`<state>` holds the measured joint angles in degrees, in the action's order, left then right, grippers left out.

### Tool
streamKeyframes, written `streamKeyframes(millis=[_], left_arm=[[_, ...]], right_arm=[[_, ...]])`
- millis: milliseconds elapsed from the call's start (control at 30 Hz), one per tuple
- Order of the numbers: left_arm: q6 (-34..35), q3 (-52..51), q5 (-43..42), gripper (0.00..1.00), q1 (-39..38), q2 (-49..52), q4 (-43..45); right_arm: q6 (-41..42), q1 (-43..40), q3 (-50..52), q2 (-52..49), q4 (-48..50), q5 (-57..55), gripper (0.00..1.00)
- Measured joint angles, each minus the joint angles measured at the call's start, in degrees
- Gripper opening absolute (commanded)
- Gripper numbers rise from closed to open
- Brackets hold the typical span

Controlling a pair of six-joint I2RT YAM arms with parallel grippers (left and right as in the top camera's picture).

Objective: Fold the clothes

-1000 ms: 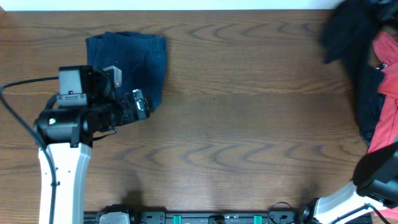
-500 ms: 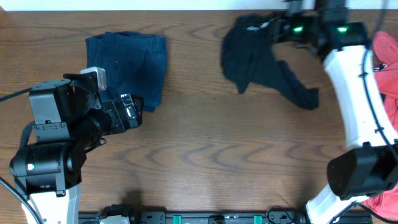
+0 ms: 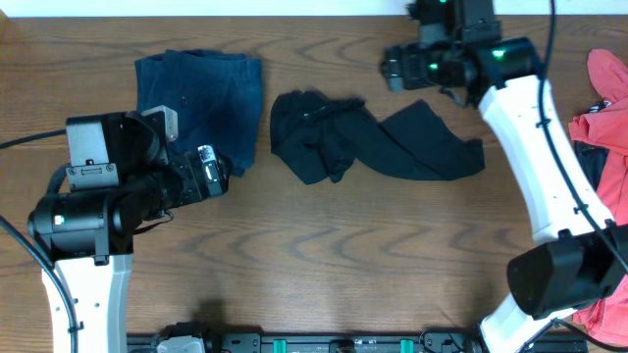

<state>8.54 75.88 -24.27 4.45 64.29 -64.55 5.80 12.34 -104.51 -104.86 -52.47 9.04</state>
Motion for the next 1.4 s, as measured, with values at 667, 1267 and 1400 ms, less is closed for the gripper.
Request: streamKeyframes(millis=[667, 1267, 1400], left_arm=[[0.0, 0.0, 0.0, 0.98, 0.0, 0.8, 0.0], [0.0, 0.0, 0.0, 0.98, 0.0, 0.9, 0.0], [0.0, 0.0, 0.0, 0.98, 0.0, 0.9, 0.1]], right_arm=[[-2.6, -15.0, 7.9, -24.1, 11.5, 9.0, 0.71], [-5.4, -12.8, 7.4, -25.5, 13.6, 9.1, 0.01], [-5.2, -14.4, 6.6, -25.0, 13.0, 9.0, 0.01]])
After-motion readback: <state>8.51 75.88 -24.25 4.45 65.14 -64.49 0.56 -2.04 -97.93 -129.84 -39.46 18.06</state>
